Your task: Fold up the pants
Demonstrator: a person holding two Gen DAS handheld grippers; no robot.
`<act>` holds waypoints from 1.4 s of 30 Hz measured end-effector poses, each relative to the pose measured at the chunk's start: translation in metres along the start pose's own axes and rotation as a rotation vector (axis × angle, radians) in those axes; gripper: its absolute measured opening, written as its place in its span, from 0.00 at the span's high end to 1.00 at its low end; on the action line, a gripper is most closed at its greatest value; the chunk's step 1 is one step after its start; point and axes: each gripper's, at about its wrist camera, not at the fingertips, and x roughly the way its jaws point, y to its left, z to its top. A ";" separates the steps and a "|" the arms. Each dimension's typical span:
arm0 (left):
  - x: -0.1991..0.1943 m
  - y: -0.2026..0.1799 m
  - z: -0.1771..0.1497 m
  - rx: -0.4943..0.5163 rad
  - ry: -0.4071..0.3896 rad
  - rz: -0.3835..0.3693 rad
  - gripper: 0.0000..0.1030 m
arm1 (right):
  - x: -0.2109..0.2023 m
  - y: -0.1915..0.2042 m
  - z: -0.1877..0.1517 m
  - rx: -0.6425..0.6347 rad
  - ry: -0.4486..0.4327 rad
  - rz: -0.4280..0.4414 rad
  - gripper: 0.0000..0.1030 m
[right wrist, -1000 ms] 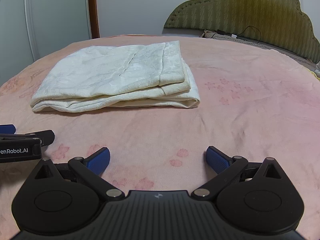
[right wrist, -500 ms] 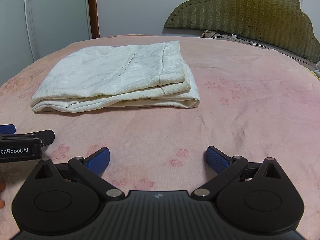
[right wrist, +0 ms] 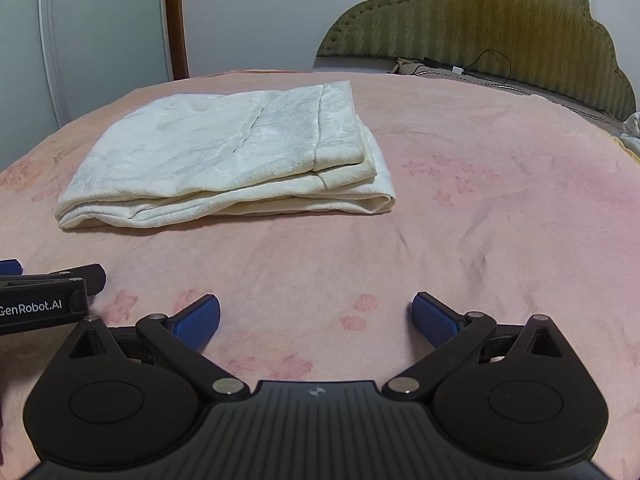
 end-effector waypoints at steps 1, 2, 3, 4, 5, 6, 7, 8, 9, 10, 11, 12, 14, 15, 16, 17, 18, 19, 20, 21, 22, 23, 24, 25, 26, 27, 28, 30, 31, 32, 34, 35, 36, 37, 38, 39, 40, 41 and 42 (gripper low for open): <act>0.000 0.000 0.000 -0.001 0.000 -0.002 0.00 | 0.000 0.000 0.000 0.001 0.000 0.001 0.00; 0.000 0.000 -0.001 -0.001 -0.001 -0.002 0.00 | 0.001 0.000 0.000 0.002 0.000 0.001 0.00; 0.000 0.000 -0.001 -0.001 -0.001 -0.001 0.00 | 0.000 0.000 0.000 0.001 0.000 0.000 0.00; 0.000 0.000 -0.001 -0.001 -0.001 -0.001 0.00 | 0.000 0.000 0.000 0.001 0.000 0.000 0.00; 0.000 0.000 -0.001 -0.001 -0.001 -0.001 0.00 | 0.000 0.000 0.000 0.002 0.000 0.001 0.00; -0.001 0.000 -0.001 -0.001 -0.001 -0.002 0.00 | 0.000 0.000 0.000 0.002 0.000 0.001 0.00; -0.001 0.000 -0.001 -0.002 -0.001 -0.004 0.00 | 0.000 0.000 0.000 0.002 0.000 0.001 0.00; -0.001 0.000 -0.001 -0.003 -0.001 -0.005 0.00 | 0.000 0.000 0.000 0.001 0.000 0.000 0.00; -0.001 0.000 -0.001 -0.004 -0.002 -0.007 0.00 | 0.000 0.000 0.000 0.002 0.000 0.000 0.00; -0.001 0.001 -0.001 -0.004 -0.003 -0.009 0.00 | 0.000 0.000 0.000 0.002 0.000 0.001 0.00; -0.001 0.001 -0.001 -0.005 -0.004 -0.011 0.00 | 0.000 0.000 0.000 0.002 0.000 0.000 0.00; -0.001 0.002 -0.001 -0.006 -0.005 -0.013 0.00 | 0.000 0.000 0.000 0.002 0.000 0.001 0.00; 0.000 0.003 -0.001 -0.005 -0.005 -0.013 0.00 | 0.000 0.000 0.000 0.002 0.000 0.000 0.00; 0.000 0.002 -0.001 -0.003 -0.005 -0.012 0.00 | 0.000 0.000 0.000 0.002 0.000 0.001 0.00; 0.000 0.002 -0.001 -0.002 -0.005 -0.011 0.00 | 0.001 0.000 0.000 0.002 0.000 0.001 0.00; 0.000 0.003 -0.001 -0.003 -0.005 -0.012 0.00 | 0.000 0.000 0.000 0.002 0.000 0.001 0.00; 0.000 0.002 -0.001 -0.002 -0.005 -0.011 0.00 | 0.000 0.000 0.000 0.002 0.000 0.001 0.00; 0.000 0.002 -0.001 -0.002 -0.005 -0.011 0.00 | 0.000 0.000 0.000 0.002 0.000 0.001 0.00; 0.000 0.003 -0.001 -0.002 -0.005 -0.011 0.00 | 0.000 0.000 0.000 0.002 0.000 0.001 0.00; 0.000 0.003 -0.001 -0.002 -0.005 -0.011 0.00 | 0.000 0.000 0.000 0.002 0.000 0.001 0.00; 0.000 0.003 -0.001 -0.002 -0.005 -0.011 0.00 | 0.000 0.000 0.000 0.002 0.000 0.000 0.00; 0.000 0.003 -0.001 -0.002 -0.005 -0.011 0.00 | 0.000 0.000 0.000 0.002 0.000 0.001 0.00; 0.000 0.003 -0.001 -0.002 -0.005 -0.012 0.00 | 0.000 0.000 0.000 0.002 0.000 0.000 0.00; 0.000 0.003 -0.001 -0.002 -0.005 -0.012 0.00 | 0.000 0.000 0.000 0.002 0.000 0.001 0.00; 0.000 0.003 -0.001 -0.002 -0.005 -0.011 0.00 | 0.000 0.000 0.000 0.002 0.000 0.001 0.00; 0.000 0.003 -0.001 -0.002 -0.005 -0.011 0.00 | 0.000 0.000 0.000 0.002 0.000 0.001 0.00; 0.000 0.003 -0.001 -0.002 -0.005 -0.011 0.00 | 0.000 0.000 0.000 0.002 0.000 0.001 0.00; 0.000 0.003 -0.001 -0.002 -0.005 -0.011 0.00 | 0.000 0.000 0.000 0.002 0.000 0.001 0.00; 0.000 0.003 -0.001 -0.002 -0.005 -0.011 0.00 | 0.000 0.000 0.000 0.002 0.000 0.001 0.00; 0.000 0.003 -0.001 -0.002 -0.005 -0.012 0.00 | 0.001 0.000 0.000 0.002 0.000 0.001 0.00; 0.000 0.002 -0.001 -0.002 -0.005 -0.011 0.00 | 0.000 0.000 0.000 0.002 0.000 0.000 0.00; 0.000 0.003 -0.001 -0.001 -0.005 -0.011 0.00 | 0.000 0.000 0.000 0.002 0.000 0.000 0.00; 0.000 0.003 -0.001 -0.002 -0.005 -0.011 0.00 | 0.000 0.000 0.000 0.002 0.000 0.000 0.00; 0.000 0.003 -0.001 -0.002 -0.005 -0.011 0.00 | 0.000 0.000 0.000 0.002 0.000 0.000 0.00; 0.000 0.002 -0.001 -0.001 -0.004 -0.011 0.00 | 0.000 0.000 0.000 0.002 0.000 0.000 0.00; 0.000 0.002 -0.001 -0.001 -0.004 -0.011 0.00 | 0.000 0.000 0.000 0.002 0.000 0.000 0.00; 0.000 0.003 -0.001 -0.001 -0.004 -0.011 0.00 | 0.000 0.000 0.000 0.002 0.000 0.000 0.00; 0.000 0.003 -0.001 -0.001 -0.004 -0.011 0.00 | 0.000 0.000 0.000 0.002 0.000 0.000 0.00; 0.000 0.003 -0.001 -0.001 -0.004 -0.011 0.00 | 0.000 0.000 0.000 0.002 0.000 0.000 0.00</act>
